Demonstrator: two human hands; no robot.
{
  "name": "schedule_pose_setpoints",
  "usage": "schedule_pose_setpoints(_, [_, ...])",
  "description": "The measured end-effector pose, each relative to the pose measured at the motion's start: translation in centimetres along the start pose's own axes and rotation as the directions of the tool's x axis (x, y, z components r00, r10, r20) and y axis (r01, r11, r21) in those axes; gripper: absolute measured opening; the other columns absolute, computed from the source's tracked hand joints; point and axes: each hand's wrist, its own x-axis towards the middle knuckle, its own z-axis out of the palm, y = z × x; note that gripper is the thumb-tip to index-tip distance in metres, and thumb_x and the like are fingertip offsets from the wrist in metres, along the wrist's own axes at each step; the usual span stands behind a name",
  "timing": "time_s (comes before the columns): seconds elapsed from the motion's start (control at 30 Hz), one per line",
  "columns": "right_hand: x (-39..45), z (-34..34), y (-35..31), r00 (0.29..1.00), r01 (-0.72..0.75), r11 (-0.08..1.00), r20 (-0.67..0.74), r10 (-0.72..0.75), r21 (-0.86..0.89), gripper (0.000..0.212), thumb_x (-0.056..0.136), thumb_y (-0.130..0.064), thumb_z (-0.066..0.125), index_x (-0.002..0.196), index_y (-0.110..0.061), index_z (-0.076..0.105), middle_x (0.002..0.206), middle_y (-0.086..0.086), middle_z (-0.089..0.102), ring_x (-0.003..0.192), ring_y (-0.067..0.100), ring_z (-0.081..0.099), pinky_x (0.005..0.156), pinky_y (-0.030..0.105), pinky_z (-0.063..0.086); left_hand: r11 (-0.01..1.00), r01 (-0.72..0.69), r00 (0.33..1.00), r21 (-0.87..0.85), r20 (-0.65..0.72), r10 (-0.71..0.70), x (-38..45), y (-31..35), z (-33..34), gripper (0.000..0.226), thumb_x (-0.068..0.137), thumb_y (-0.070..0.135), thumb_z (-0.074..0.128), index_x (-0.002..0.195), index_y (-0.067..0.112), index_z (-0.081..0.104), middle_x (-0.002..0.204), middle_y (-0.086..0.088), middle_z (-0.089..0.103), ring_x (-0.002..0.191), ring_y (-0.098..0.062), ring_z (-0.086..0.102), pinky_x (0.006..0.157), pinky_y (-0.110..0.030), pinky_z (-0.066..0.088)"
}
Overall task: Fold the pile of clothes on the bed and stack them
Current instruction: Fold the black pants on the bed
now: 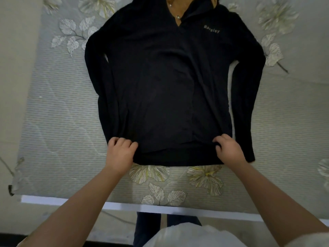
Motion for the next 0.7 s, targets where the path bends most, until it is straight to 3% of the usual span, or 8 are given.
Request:
schedule_pose_setpoints(0.1, [-1.7,-1.3,0.8,0.998,0.050,0.999,-0.033,-0.050,0.000,0.039,0.088,0.003,0.048,0.124,-0.006,0.057,0.102,0.016,0.054,0.093,0.030,0.054,0.079,0.034,0.045,1.000,-0.001,0.999,-0.019,-0.048,0.000,-1.1,-1.8,-1.5,0.031,0.067,0.009,0.039,0.068,0.004,0.070,0.060,-0.008,0.065,0.057,-0.026,0.064,0.071,-0.034,0.034])
schedule_pose_setpoints(0.2, [-4.0,-2.5,2.1,0.994,0.110,0.981,0.025,-0.107,-0.162,0.039,0.085,0.006,0.050,0.121,-0.007,0.059,0.088,0.013,0.050,0.085,0.031,0.052,0.071,0.035,0.045,0.996,-0.076,0.997,0.038,0.012,0.076,-3.5,-4.0,-3.1,0.034,0.066,0.008,0.036,0.068,0.003,0.070,0.063,-0.010,0.065,0.059,-0.026,0.065,0.070,-0.032,0.030])
schedule_pose_setpoints(0.33, [-7.5,-3.0,3.4,0.962,0.261,0.906,0.014,-0.272,-0.334,0.047,0.046,0.024,0.075,0.089,0.004,0.073,0.059,0.019,0.052,0.050,0.036,0.053,0.041,0.037,0.047,0.985,-0.148,0.971,0.088,0.201,0.128,-6.3,-6.6,-4.0,0.024,0.053,-0.001,0.050,0.065,0.003,0.071,0.059,-0.009,0.063,0.056,-0.027,0.065,0.064,-0.036,0.049])
schedule_pose_setpoints(0.4, [-8.4,-2.0,3.9,0.973,0.228,0.894,0.057,-0.224,-0.385,0.050,0.062,0.018,0.070,0.107,-0.003,0.068,0.074,0.017,0.055,0.066,0.034,0.055,0.058,0.038,0.049,0.983,-0.158,0.959,0.095,0.252,0.130,-6.8,-7.1,-3.6,0.025,0.043,-0.002,0.057,0.064,0.004,0.071,0.059,-0.009,0.063,0.057,-0.027,0.065,0.056,-0.038,0.053])
schedule_pose_setpoints(0.43, [-8.6,-1.2,4.2,0.982,0.180,0.888,0.129,-0.138,-0.423,0.050,0.078,0.008,0.060,0.124,-0.011,0.057,0.090,0.014,0.054,0.083,0.031,0.054,0.071,0.034,0.044,0.982,-0.159,0.948,0.100,0.292,0.124,-7.0,-7.2,-3.3,0.028,0.048,-0.005,0.057,0.070,0.004,0.071,0.065,-0.010,0.064,0.064,-0.027,0.066,0.061,-0.038,0.053])
schedule_pose_setpoints(0.5, [-8.5,-0.1,4.7,0.976,0.131,0.839,0.219,-0.014,-0.528,0.051,0.093,-0.009,0.041,0.140,-0.026,0.036,0.110,0.005,0.046,0.105,0.022,0.046,0.082,0.026,0.034,0.981,-0.139,0.888,0.132,0.456,0.064,-7.0,-7.3,-1.9,0.036,0.076,-0.004,0.049,0.104,0.011,0.065,0.100,-0.006,0.063,0.100,-0.024,0.058,0.088,-0.035,0.041])
schedule_pose_setpoints(0.57, [-8.5,0.9,4.8,0.968,0.112,0.807,0.246,0.042,-0.580,0.050,0.095,-0.016,0.036,0.142,-0.031,0.030,0.116,0.002,0.042,0.112,0.021,0.042,0.087,0.027,0.033,0.975,-0.134,0.811,0.177,0.585,0.005,-7.0,-7.3,-0.7,0.036,0.089,0.010,0.041,0.123,0.021,0.051,0.122,0.001,0.051,0.119,-0.019,0.041,0.097,-0.028,0.028])
schedule_pose_setpoints(0.7, [-8.0,1.6,4.7,0.959,0.103,0.780,0.270,0.087,-0.617,0.049,0.094,-0.018,0.036,0.141,-0.032,0.032,0.121,0.002,0.042,0.115,0.021,0.042,0.091,0.027,0.034,0.966,-0.180,0.739,0.186,0.673,0.008,-6.3,-6.8,0.0,0.031,0.091,0.015,0.041,0.120,0.017,0.052,0.121,-0.002,0.051,0.116,-0.020,0.043,0.091,-0.028,0.036])
